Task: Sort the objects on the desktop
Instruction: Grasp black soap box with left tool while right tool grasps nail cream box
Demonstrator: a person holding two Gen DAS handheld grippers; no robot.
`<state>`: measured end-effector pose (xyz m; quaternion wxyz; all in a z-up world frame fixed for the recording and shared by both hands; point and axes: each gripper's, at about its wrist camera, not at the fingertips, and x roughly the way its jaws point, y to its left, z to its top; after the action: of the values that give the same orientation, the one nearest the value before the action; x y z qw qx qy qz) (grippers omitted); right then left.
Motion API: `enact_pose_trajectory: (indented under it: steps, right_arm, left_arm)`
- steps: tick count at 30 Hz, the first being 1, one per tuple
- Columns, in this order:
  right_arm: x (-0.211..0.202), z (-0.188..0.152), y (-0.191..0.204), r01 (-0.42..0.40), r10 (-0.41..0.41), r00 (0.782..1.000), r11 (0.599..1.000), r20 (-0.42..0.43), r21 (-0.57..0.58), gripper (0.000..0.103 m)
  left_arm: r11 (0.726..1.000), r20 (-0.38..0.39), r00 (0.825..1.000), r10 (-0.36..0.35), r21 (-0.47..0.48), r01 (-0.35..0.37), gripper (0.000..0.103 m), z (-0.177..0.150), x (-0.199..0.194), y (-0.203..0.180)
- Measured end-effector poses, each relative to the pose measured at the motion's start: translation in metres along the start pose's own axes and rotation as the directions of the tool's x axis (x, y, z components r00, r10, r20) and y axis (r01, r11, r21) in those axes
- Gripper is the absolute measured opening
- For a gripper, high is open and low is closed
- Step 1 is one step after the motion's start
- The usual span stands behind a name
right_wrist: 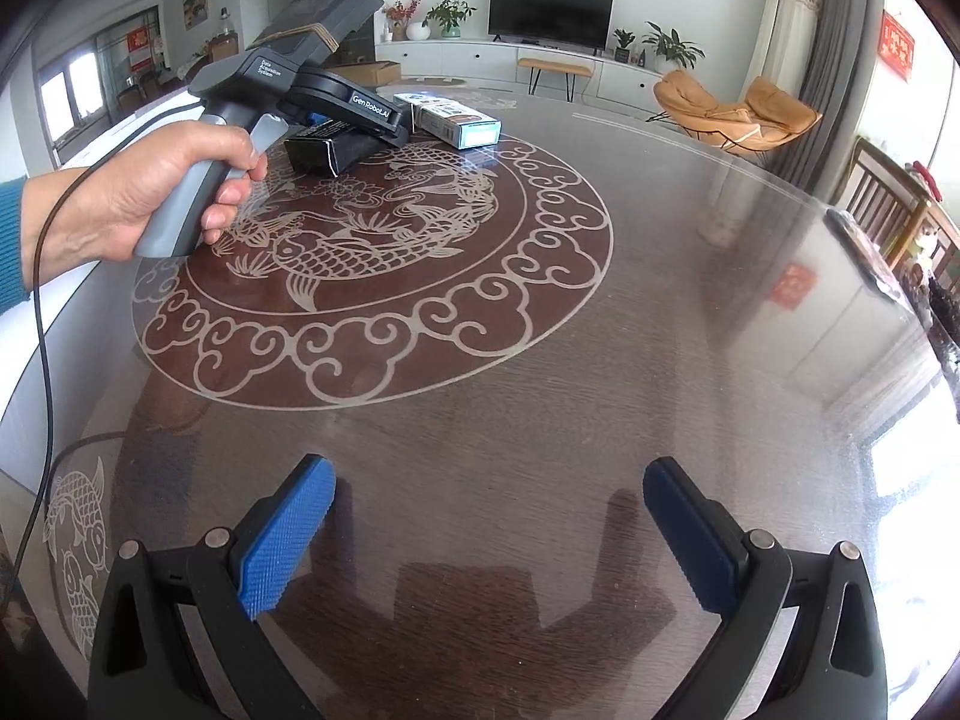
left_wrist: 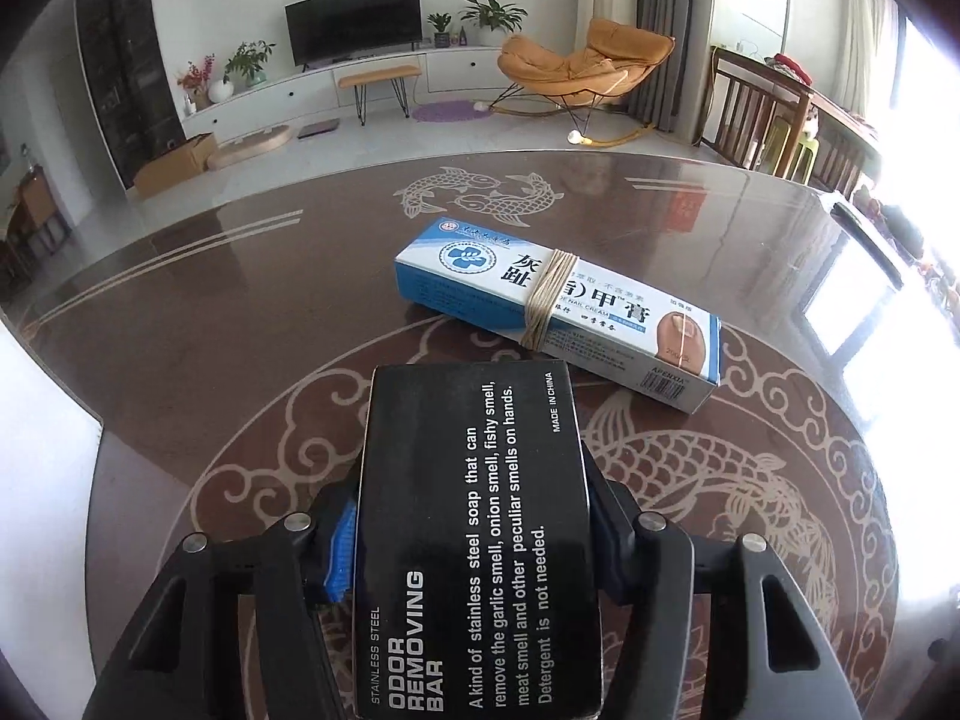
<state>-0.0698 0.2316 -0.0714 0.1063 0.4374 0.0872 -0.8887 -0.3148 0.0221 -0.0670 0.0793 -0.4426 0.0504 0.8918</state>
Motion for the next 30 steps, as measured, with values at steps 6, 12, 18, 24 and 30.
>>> enact_pose_trajectory:
  steps: [6, 12, 18, 24, 30]
  right_arm:
    - [0.001, 0.001, 0.0, 0.008, -0.008, 1.0, 1.0, -0.002, -0.001, 0.103]
    - [0.001, 0.001, 0.0, 0.012, -0.012, 1.0, 1.0, -0.003, -0.007, 0.103]
    - [0.01, 0.008, -0.009, -0.075, 0.076, 0.997, 0.997, -0.034, 0.021, 0.103]
    - [0.057, 0.091, -0.014, -0.056, 0.053, 0.998, 0.994, -0.033, -0.096, 0.103]
    - [0.128, 0.205, 0.007, -0.021, 0.003, 0.996, 0.981, -0.094, -0.191, 0.103]
  left_arm:
    - [0.995, -0.007, 0.999, 0.047, -0.087, -0.047, 0.058, -0.055, -0.04, 0.022]
    - [0.993, -0.003, 0.999, 0.054, -0.107, -0.055, 0.058, -0.115, -0.083, 0.033]
    - [0.992, 0.002, 0.998, 0.061, -0.107, -0.061, 0.058, -0.123, -0.09, 0.037]
    - [0.992, 0.005, 0.998, 0.065, -0.111, -0.064, 0.058, -0.122, -0.089, 0.035]
    - [0.992, 0.006, 0.998, 0.063, -0.112, -0.062, 0.058, -0.121, -0.088, 0.036]
